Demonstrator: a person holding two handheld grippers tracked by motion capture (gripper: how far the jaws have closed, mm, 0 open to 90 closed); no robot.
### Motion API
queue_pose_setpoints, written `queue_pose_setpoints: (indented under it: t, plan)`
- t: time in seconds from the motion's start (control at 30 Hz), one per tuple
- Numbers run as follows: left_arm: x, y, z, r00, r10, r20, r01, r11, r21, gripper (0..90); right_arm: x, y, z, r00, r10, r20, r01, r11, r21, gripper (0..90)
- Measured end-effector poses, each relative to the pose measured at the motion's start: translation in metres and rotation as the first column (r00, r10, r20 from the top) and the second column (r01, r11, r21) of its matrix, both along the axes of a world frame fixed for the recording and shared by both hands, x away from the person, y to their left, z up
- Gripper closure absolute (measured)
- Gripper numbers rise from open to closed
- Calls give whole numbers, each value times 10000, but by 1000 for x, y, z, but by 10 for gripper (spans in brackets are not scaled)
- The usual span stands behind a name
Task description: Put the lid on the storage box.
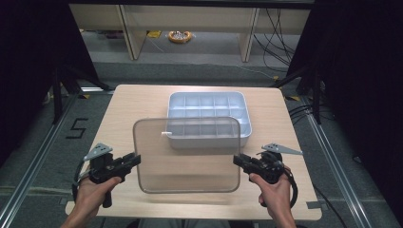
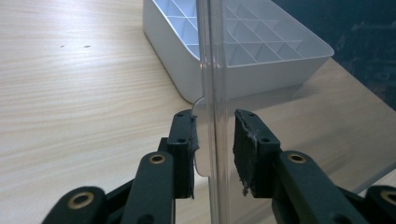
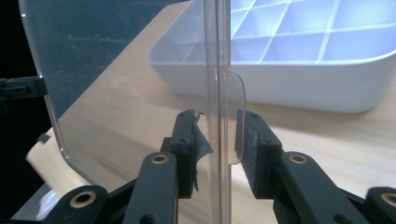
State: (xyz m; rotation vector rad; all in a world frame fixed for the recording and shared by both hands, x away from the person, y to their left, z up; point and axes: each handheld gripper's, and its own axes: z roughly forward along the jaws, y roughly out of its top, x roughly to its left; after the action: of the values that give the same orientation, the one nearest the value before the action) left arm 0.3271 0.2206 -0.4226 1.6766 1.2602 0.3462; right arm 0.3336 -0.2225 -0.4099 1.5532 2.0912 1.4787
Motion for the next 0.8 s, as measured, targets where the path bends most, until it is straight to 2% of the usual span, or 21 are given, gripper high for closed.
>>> queue_pose_setpoints:
  t: [0.07,0.1,0.17,0.23,0.3,0.33,0.43,0.47,0.5,0.53,0.63,0.67,0.73,0.77,0.8]
  plan:
    - [3,-2,0,10000,-21,-30,21,10000,40,680,3,-3,2,10000,-3,86,4,9999,-119,687]
    - [10,-8,0,9999,-72,-117,72,10000,-37,680,9,-7,6,9999,-84,115,86,9998,-168,684]
    - [17,-12,0,9995,-228,-225,229,9997,29,680,12,-9,10,9997,-249,-30,248,9995,-191,681]
    - [21,-16,1,9993,-220,-291,223,9997,86,680,15,-11,12,9994,-339,48,341,9989,-332,678]
    - [30,-23,3,9993,-277,-266,280,9996,88,680,26,-18,17,9985,-448,303,465,9971,-598,669]
    - [33,-25,5,9990,-333,-283,335,9994,60,680,29,-20,19,9984,-510,261,527,9963,-681,665]
    - [39,-28,9,9992,-292,-281,295,9995,98,680,34,-21,22,9971,-749,130,755,9953,-603,661]
    - [42,-30,11,9993,-277,-250,278,9996,59,681,42,-24,26,9972,-725,183,736,9951,-662,657]
    - [48,-32,15,9994,-259,-242,260,9996,48,682,44,-23,29,9959,-897,-135,891,9951,-428,654]
    - [52,-33,17,9993,-268,-252,268,9996,-2,682,50,-26,29,9965,-815,163,824,9944,-668,651]
    - [65,-37,24,9995,-141,-267,143,9999,54,681,63,-28,34,9963,-849,101,854,9943,-644,645]
    - [65,-37,24,9995,-141,-267,143,9999,54,681,63,-28,34,9963,-849,101,854,9943,-644,645]
    - [79,-40,30,9994,-51,-344,51,10000,-14,680,76,-30,37,9957,-923,29,923,9939,-597,643]
    - [79,-40,30,9994,-51,-344,51,10000,-14,680,79,-29,39,9933,-1123,-274,1110,9928,-459,642]
    - [84,-40,33,9991,-119,-400,120,9999,24,679,84,-31,40,9943,-1056,-139,1048,9933,-490,641]
